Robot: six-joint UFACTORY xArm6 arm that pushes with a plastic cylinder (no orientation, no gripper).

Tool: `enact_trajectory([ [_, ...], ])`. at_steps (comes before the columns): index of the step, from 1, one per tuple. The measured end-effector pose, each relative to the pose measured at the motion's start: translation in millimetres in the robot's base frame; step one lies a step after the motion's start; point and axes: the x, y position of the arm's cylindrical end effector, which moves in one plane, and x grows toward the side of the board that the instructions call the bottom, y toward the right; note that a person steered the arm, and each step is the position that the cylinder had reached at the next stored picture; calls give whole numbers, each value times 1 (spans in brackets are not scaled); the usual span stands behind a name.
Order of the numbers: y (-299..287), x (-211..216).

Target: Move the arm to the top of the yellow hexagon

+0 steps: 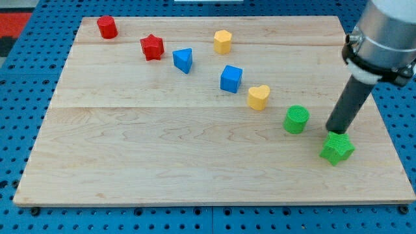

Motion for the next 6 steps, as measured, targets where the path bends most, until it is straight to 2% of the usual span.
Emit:
enact_trajectory([
  [1, 20, -112],
  [2, -25, -204],
  [3, -85, -272],
  [4, -166, -274],
  [5, -161, -229],
  [6, -125, -180],
])
